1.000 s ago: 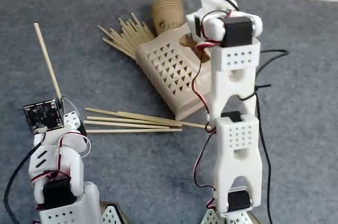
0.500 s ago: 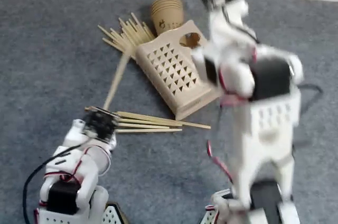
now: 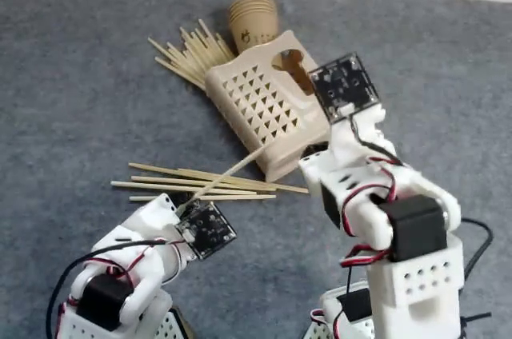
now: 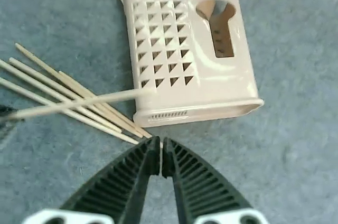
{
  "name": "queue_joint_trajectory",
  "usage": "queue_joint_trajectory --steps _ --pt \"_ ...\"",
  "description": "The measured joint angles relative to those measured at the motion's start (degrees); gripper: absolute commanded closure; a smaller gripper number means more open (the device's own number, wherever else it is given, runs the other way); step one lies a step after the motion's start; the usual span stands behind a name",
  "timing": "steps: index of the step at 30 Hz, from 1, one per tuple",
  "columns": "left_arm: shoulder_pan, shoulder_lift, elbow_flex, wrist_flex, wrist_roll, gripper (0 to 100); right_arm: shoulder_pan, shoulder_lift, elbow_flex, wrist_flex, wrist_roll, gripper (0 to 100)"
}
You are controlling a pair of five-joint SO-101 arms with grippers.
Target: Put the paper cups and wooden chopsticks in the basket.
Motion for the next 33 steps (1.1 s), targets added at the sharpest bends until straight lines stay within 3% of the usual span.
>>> queue_joint_trajectory --steps 10,14,23,33 --pt "0.00 -0.09 1.93 0.09 -0.88 83 0.88 -2.37 20.92 -14.24 -3.60 97.1" --pt "-5.45 -0.09 -2.64 -0.26 -0.88 84 4.04 -2.37 24.18 -18.20 -3.78 97.1" --pt "-20.75 -0.09 -5.54 -19.08 8.70 88 6.07 -2.37 31.82 -28.40 -6.42 97.1" --pt "-21.54 2.11 -2.55 -30.59 13.19 89 6.15 -2.37 35.96 -34.81 -6.42 97.1"
